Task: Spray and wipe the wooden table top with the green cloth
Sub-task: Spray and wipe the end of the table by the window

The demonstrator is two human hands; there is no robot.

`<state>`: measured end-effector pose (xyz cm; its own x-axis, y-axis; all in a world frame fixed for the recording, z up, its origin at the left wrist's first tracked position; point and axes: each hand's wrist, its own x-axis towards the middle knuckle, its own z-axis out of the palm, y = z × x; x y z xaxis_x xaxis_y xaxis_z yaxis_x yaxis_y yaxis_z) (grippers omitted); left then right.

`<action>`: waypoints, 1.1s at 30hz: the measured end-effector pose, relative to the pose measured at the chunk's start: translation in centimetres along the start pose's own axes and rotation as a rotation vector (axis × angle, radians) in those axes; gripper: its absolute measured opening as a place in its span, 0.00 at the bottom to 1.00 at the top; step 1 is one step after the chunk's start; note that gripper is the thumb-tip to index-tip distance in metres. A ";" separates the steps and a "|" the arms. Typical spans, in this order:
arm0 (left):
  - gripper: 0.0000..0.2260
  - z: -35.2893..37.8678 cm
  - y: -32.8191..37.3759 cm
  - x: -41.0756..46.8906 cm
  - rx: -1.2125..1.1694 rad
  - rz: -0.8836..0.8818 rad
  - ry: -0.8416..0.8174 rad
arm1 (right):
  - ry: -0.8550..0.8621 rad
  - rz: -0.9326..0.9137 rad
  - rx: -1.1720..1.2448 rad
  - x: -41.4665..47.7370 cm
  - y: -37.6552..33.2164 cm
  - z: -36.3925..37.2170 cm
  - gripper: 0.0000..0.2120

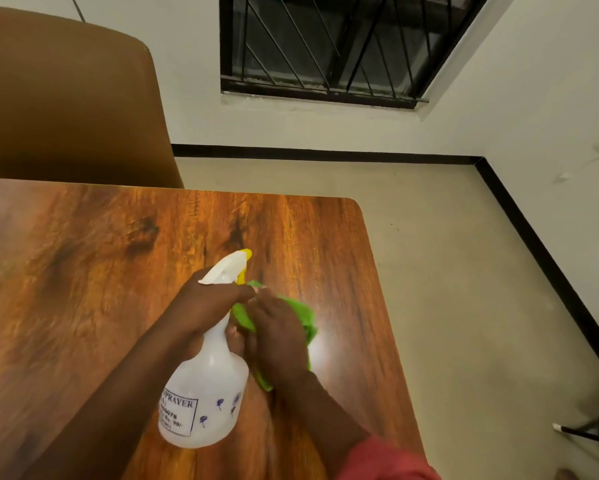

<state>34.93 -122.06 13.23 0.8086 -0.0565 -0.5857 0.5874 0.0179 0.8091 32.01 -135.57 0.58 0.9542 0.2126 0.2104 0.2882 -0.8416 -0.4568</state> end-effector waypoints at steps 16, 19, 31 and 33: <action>0.23 5.1 -5.6 -6.9 0.091 -0.104 -0.064 | -0.036 0.250 -0.073 -14.3 3.9 -8.3 0.30; 0.24 5.7 -7.1 -9.5 0.135 -0.121 -0.056 | 0.029 0.448 -0.069 -18.0 6.2 -9.9 0.30; 0.26 6.8 -13.8 -19.4 0.103 -0.148 -0.032 | -0.148 0.085 0.005 -30.7 -1.1 -9.5 0.28; 0.26 6.7 -13.9 -20.7 0.106 -0.129 -0.019 | -0.087 0.204 -0.027 -31.6 1.4 -11.3 0.28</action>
<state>9.78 -127.84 14.39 0.7252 -0.0703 -0.6850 0.6786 -0.0960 0.7282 1.36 -149.05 3.09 0.9962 0.0773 0.0403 0.0872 -0.8842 -0.4588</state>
